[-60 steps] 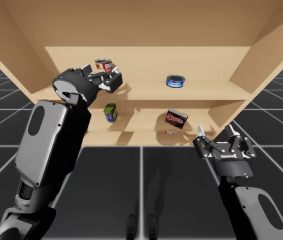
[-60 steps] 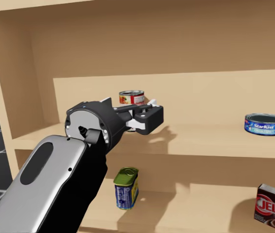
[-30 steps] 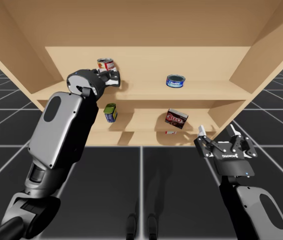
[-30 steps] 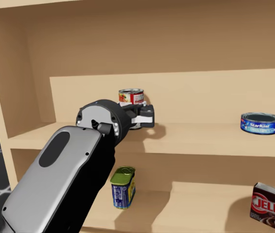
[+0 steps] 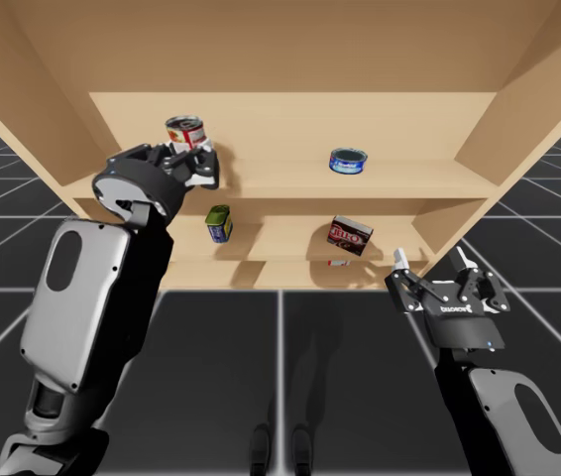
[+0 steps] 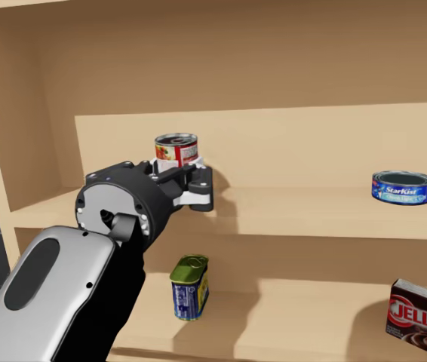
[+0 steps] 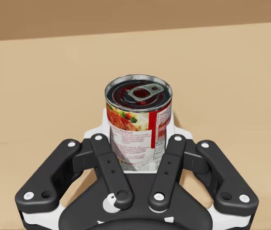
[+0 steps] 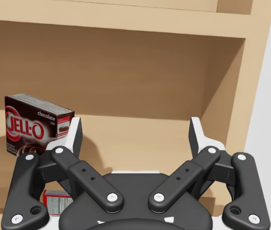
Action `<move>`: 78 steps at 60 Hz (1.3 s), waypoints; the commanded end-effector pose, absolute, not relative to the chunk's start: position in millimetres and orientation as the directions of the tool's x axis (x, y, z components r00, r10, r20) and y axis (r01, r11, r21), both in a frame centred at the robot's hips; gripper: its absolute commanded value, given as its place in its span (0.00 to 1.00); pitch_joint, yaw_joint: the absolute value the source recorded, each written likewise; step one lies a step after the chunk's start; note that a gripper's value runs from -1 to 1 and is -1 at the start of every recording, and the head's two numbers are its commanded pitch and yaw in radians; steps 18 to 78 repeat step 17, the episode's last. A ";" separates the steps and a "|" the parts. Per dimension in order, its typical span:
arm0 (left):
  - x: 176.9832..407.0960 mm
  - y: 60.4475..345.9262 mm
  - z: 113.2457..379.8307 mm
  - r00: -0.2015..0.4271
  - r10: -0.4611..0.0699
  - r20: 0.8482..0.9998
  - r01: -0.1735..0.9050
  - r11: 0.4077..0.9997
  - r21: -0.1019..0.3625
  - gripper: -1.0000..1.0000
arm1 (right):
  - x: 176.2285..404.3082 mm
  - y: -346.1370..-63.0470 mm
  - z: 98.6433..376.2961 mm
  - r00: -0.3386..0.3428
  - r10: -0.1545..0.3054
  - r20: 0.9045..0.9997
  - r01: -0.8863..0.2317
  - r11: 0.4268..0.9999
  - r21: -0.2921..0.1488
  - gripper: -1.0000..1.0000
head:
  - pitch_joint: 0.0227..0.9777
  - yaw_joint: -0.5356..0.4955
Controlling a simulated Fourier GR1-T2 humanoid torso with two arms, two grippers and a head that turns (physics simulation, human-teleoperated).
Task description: Find the tomato soup can on the shelf and bring it to me.
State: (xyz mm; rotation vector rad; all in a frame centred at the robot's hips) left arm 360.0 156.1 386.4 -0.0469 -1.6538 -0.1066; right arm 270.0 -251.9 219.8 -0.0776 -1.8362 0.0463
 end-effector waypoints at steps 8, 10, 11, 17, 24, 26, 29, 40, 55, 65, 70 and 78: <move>290.3 163.8 398.7 -0.097 -0.095 0.991 0.204 0.972 0.113 1.00 | 270.3 -252.6 219.3 -0.262 0.075 0.962 0.031 0.997 -0.069 0.00 | 0.28 0.71; 284.4 166.1 398.3 -0.100 -0.097 0.990 0.206 0.972 0.116 1.00 | 270.5 -252.5 219.1 -0.262 0.075 0.962 0.031 0.997 -0.070 0.00 | 0.28 0.71; 278.9 168.5 397.9 -0.099 -0.096 0.990 0.213 0.970 0.115 1.00 | 270.5 -252.4 219.1 -0.261 0.076 0.962 0.030 0.997 -0.070 0.00 | 0.28 0.71; 256.4 178.9 394.3 -0.110 -0.098 0.989 0.217 0.969 0.120 1.00 | 270.6 -252.4 219.2 -0.263 0.076 0.962 0.032 0.997 -0.070 0.00 | 0.28 0.71; 256.4 178.9 394.3 -0.110 -0.098 0.989 0.217 0.969 0.120 1.00 | 270.6 -252.4 219.2 -0.263 0.076 0.962 0.032 0.997 -0.070 0.00 | 0.28 0.71; 256.4 178.9 394.3 -0.110 -0.098 0.989 0.217 0.969 0.120 1.00 | 270.6 -252.4 219.2 -0.263 0.076 0.962 0.032 0.997 -0.070 0.00 | 0.28 0.71; 256.4 178.9 394.3 -0.110 -0.098 0.989 0.217 0.969 0.120 1.00 | 270.6 -252.4 219.2 -0.263 0.076 0.962 0.032 0.997 -0.070 0.00 | 0.28 0.71; 256.4 178.9 394.3 -0.110 -0.098 0.989 0.217 0.969 0.120 1.00 | 270.6 -252.4 219.2 -0.263 0.076 0.962 0.032 0.997 -0.070 0.00 | 0.28 0.71; 256.4 178.9 394.3 -0.110 -0.098 0.989 0.217 0.969 0.120 1.00 | 270.6 -252.4 219.2 -0.263 0.076 0.962 0.032 0.997 -0.070 0.00 | 0.28 0.71; 256.4 178.9 394.3 -0.110 -0.098 0.989 0.217 0.969 0.120 1.00 | 270.6 -252.4 219.2 -0.263 0.076 0.962 0.032 0.997 -0.070 0.00 | 0.28 0.71; 256.4 178.9 394.3 -0.110 -0.098 0.989 0.217 0.969 0.120 1.00 | 270.6 -252.4 219.2 -0.263 0.076 0.962 0.032 0.997 -0.070 0.00 | 0.28 0.71; 256.4 178.9 394.3 -0.110 -0.098 0.989 0.217 0.969 0.120 1.00 | 270.6 -252.4 219.2 -0.263 0.076 0.962 0.032 0.997 -0.070 0.00 | 0.28 0.71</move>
